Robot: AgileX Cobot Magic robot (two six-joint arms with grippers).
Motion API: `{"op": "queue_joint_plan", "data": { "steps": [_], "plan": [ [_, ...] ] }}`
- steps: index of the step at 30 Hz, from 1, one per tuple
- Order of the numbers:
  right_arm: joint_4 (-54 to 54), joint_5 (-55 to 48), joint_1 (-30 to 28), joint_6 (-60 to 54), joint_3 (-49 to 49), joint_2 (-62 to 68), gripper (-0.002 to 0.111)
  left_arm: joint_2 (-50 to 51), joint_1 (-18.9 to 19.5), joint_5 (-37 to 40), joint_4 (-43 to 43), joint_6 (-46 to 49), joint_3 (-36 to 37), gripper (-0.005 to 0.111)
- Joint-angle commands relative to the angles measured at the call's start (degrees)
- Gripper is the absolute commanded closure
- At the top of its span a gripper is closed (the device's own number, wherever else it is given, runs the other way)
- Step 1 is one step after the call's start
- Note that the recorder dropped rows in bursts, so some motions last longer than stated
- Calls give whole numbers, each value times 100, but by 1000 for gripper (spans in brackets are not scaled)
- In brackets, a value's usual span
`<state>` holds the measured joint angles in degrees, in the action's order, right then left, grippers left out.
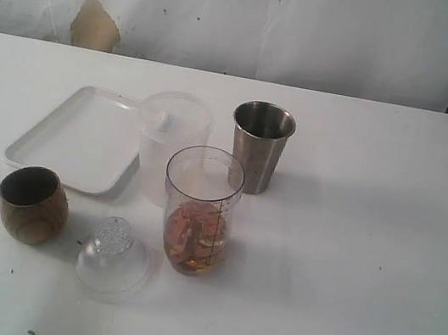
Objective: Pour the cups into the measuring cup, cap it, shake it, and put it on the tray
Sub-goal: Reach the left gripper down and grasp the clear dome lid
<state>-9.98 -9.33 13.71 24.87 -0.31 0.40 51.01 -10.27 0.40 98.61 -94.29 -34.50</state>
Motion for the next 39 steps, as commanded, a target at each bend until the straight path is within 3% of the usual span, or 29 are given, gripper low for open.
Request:
{"op": "queue_joint_plan", "data": {
  "steps": [1,3,6,11,14,17,23,26,28,31,32,39],
  "plan": [
    [-9,-9,10,-69,31,-40,108,585,-18,1330,-87,1006,-273,107],
    [-9,-9,10,-69,31,-40,108,868,-18,2180,-1331,2622,-533,107],
    [-9,2,10,-69,31,-40,108,1344,-18,3389,-4133,5286,-1309,107],
    [-9,14,10,-69,31,-40,108,1861,-139,4412,-8849,9429,-2521,107],
    [-9,14,10,-69,31,-40,108,1997,-423,4956,-10310,10840,-2740,107],
    [-9,14,10,-69,31,-40,108,2062,-939,5282,-10707,11358,-2752,107],
    [-9,36,10,-69,31,-40,108,2376,-1883,5380,-10707,11361,-2752,107],
    [-9,36,10,-69,31,-40,108,2638,-2203,5492,-10707,11361,-2752,96],
    [-9,36,10,-69,31,-40,108,2831,-2312,5492,-10707,11361,-2752,86],
    [-9,36,10,-69,31,-40,108,3372,-2374,5329,-10707,11315,-2752,51],
    [-9,36,10,-69,31,-40,108,3450,-2374,5278,-10707,11260,-2752,47],
    [-9,36,10,-69,31,-40,108,4184,-2458,4703,-10532,10867,-2752,43]
  ]
}}
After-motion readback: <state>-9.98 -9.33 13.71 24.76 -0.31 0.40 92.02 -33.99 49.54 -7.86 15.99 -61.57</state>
